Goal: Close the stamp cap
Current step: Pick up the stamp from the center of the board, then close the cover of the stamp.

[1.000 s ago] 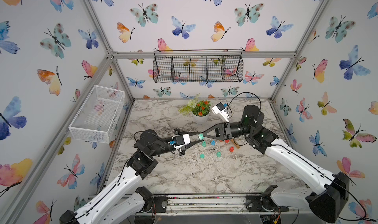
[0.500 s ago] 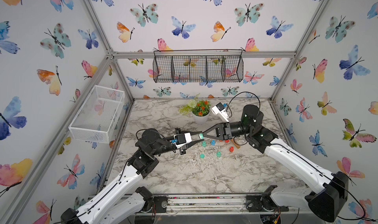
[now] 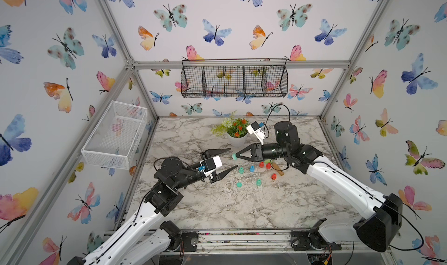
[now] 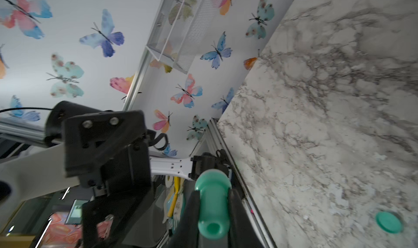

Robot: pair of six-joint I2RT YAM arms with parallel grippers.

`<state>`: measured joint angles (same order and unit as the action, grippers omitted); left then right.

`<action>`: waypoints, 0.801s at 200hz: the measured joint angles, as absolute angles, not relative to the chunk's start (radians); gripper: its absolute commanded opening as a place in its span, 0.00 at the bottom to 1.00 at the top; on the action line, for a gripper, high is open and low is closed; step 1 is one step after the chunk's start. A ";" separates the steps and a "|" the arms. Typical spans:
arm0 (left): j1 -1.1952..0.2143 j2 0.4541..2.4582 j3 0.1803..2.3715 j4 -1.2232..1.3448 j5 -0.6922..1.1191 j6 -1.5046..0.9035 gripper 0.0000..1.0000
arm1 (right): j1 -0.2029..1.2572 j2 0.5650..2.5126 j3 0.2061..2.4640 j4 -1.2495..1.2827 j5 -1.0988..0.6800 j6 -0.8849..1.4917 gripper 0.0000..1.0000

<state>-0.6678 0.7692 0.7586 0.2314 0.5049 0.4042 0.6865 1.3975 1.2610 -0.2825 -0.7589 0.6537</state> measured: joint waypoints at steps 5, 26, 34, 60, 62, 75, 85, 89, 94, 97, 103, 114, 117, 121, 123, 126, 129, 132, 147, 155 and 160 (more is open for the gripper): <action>-0.668 0.768 0.758 0.223 0.483 0.403 0.63 | 0.686 1.414 1.270 -0.311 -0.722 0.636 0.10; -0.662 0.770 0.741 0.205 0.396 0.395 0.64 | 0.686 1.480 1.283 -0.401 -0.570 0.575 0.10; -0.655 0.770 0.729 0.197 0.368 0.390 0.64 | 0.686 1.503 1.283 -0.428 -0.519 0.556 0.10; -0.617 0.788 0.695 0.181 0.302 0.372 0.64 | 0.689 1.573 1.283 -0.489 -0.387 0.507 0.09; -0.613 0.789 0.690 0.179 0.296 0.369 0.64 | 0.691 1.578 1.283 -0.494 -0.377 0.503 0.09; -0.595 0.798 0.667 0.176 0.268 0.359 0.64 | 0.713 1.611 1.283 -0.510 -0.319 0.490 0.08; -0.579 0.805 0.650 0.173 0.246 0.347 0.64 | 0.747 1.636 1.283 -0.520 -0.282 0.484 0.08; -0.574 0.807 0.645 0.173 0.238 0.343 0.64 | 0.762 1.647 1.283 -0.521 -0.273 0.484 0.08; -0.564 0.811 0.640 0.172 0.231 0.336 0.64 | 0.783 1.658 1.283 -0.524 -0.258 0.484 0.08; -0.561 0.813 0.638 0.172 0.229 0.332 0.64 | 0.794 1.665 1.283 -0.525 -0.251 0.485 0.08; -0.542 0.818 0.633 0.172 0.221 0.321 0.64 | 0.816 1.679 1.283 -0.527 -0.230 0.486 0.07; -0.516 0.827 0.630 0.172 0.214 0.301 0.64 | 0.853 1.701 1.282 -0.529 -0.195 0.489 0.07; -0.509 0.831 0.630 0.172 0.210 0.294 0.64 | 0.863 1.706 1.281 -0.529 -0.184 0.490 0.07; -0.495 0.836 0.631 0.172 0.208 0.287 0.64 | 0.875 1.713 1.280 -0.529 -0.173 0.490 0.07; -0.482 0.842 0.632 0.171 0.207 0.281 0.64 | 0.879 1.716 1.279 -0.529 -0.170 0.491 0.07; -0.476 0.845 0.632 0.171 0.206 0.276 0.64 | 0.886 1.720 1.278 -0.529 -0.160 0.493 0.07; -0.464 0.850 0.633 0.170 0.206 0.268 0.64 | 0.893 1.724 1.277 -0.529 -0.151 0.494 0.07; -0.455 0.854 0.634 0.168 0.207 0.262 0.64 | 0.897 1.727 1.275 -0.529 -0.144 0.496 0.06; -0.410 0.879 0.640 0.160 0.207 0.233 0.64 | 0.912 1.747 1.267 -0.529 -0.105 0.503 0.07; -0.387 0.890 0.641 0.159 0.208 0.219 0.64 | 0.914 1.759 1.261 -0.528 -0.088 0.505 0.07; -0.377 0.894 0.641 0.159 0.209 0.212 0.64 | 0.914 1.764 1.257 -0.527 -0.080 0.506 0.06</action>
